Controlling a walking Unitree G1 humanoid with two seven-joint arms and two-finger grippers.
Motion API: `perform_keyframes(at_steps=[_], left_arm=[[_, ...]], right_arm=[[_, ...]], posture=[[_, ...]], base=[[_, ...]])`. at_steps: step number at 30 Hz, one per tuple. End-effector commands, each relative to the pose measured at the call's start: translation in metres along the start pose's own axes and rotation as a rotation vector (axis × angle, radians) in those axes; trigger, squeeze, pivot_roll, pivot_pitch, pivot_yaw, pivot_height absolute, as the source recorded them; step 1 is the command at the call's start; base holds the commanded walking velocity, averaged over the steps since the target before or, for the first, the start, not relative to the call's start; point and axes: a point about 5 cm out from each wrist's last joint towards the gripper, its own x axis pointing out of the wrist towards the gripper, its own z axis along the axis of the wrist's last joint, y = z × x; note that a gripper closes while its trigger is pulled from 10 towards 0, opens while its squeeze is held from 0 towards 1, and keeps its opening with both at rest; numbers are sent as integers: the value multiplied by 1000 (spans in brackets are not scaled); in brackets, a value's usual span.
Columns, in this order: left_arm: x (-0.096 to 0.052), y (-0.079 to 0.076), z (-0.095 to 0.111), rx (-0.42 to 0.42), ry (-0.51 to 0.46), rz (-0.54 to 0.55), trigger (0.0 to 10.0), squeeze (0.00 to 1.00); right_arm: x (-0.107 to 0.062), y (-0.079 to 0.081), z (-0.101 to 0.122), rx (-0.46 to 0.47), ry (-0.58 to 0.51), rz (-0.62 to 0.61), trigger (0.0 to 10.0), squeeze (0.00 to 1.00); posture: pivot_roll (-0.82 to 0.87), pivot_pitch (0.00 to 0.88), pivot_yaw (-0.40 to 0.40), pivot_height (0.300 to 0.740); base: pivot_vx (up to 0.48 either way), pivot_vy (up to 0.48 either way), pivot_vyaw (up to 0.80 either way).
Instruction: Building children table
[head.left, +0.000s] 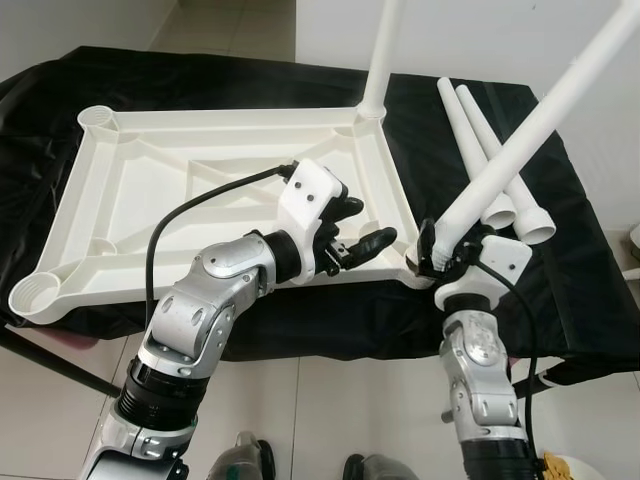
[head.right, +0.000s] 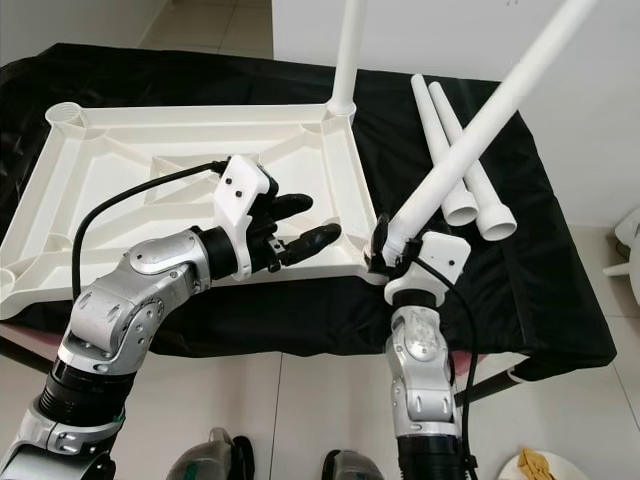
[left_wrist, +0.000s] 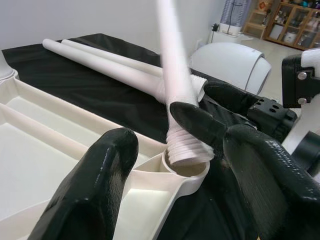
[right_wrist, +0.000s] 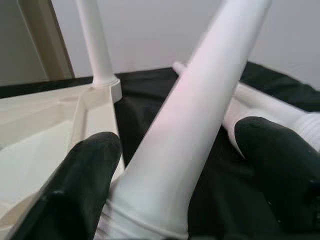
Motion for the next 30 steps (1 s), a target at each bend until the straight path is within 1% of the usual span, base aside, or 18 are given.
perform_keyframes(at_steps=[1, 2, 3, 4, 5, 6, 7, 9, 10, 12, 13, 18, 19, 24, 25, 26, 28, 30], left_arm=[[1, 0, 1, 3, -3, 33, 10000, 0], [1, 0, 1, 3, -3, 33, 10000, 0], [1, 0, 1, 3, -4, 34, 10000, 0], [1, 0, 1, 3, -4, 34, 10000, 0], [2, 0, 2, 5, -6, 35, 10000, 0], [2, 0, 2, 5, -6, 35, 10000, 0], [2, 0, 3, 5, -11, 37, 10000, 0], [2, 0, 3, 5, -11, 37, 10000, 0], [2, 1, 3, 6, -13, 39, 10000, 0], [2, 1, 3, 6, -13, 39, 10000, 0], [2, 1, 4, 6, -14, 41, 10000, 0], [1, 2, 4, 10, -13, 47, 10000, 0], [1, 2, 4, 10, -14, 50, 10000, 0], [1, 3, 4, 10, -14, 53, 10000, 0], [1, 3, 4, 10, -14, 52, 10000, 0], [1, 3, 4, 10, -14, 52, 10000, 0], [1, 2, 5, 10, -17, 50, 10000, 0], [1, 2, 5, 10, -17, 50, 10000, 0]], right_arm=[[-3, -4, -13, -6, 64, 9, 10000, 1000], [-3, -4, -13, -6, 64, 9, 10000, 1000], [-1, -5, -13, 1, 69, 19, 4863, 1000], [-1, -5, -13, 1, 69, 19, 4863, 1000], [3, -6, -15, 49, 88, 19, 0, 0], [3, -6, -15, 49, 88, 19, 0, 0], [6, -7, -16, 117, 106, 26, 0, 0], [6, -7, -16, 117, 106, 26, 0, 0], [8, -8, -17, 171, 122, 33, 0, 0], [8, -8, -17, 171, 122, 33, 0, 0], [10, -7, -21, 203, 161, 47, 10000, 0], [11, -7, -29, 239, 226, 64, 10000, 0], [11, -7, -30, 262, 228, 68, 10000, 1000], [12, -8, -30, 291, 225, 61, 10000, 1000], [12, -7, -30, 337, 235, 53, 10000, 1000], [12, -7, -30, 337, 235, 53, 10000, 1000], [14, -3, -27, 447, 259, 39, 10000, 1000], [16, -2, -27, 480, 280, 37, 10000, 1000]], posture=[[16, 104, 1, 740], [16, 104, 1, 740], [15, 103, 0, 740], [15, 103, 0, 740], [17, 105, -1, 740], [17, 105, -1, 740], [17, 106, 0, 740], [17, 106, 0, 740], [16, 108, 0, 740], [16, 108, 0, 740], [17, 111, 1, 740], [21, 112, 1, 740], [22, 111, 2, 740], [22, 111, 2, 740], [19, 109, 3, 740], [19, 109, 3, 740], [19, 110, 4, 740], [19, 110, 4, 740]], base=[[0, 0, 0], [0, 0, 0], [0, 0, 0], [0, 0, 0], [0, 0, 0], [0, 0, 0], [0, 0, 0], [0, 0, 0], [0, 0, 0], [0, 0, 0], [0, 0, 0], [0, 0, 0], [0, 0, 0], [0, 0, 0], [0, 0, 0], [0, 0, 0], [0, 0, 0], [0, 0, 0]])
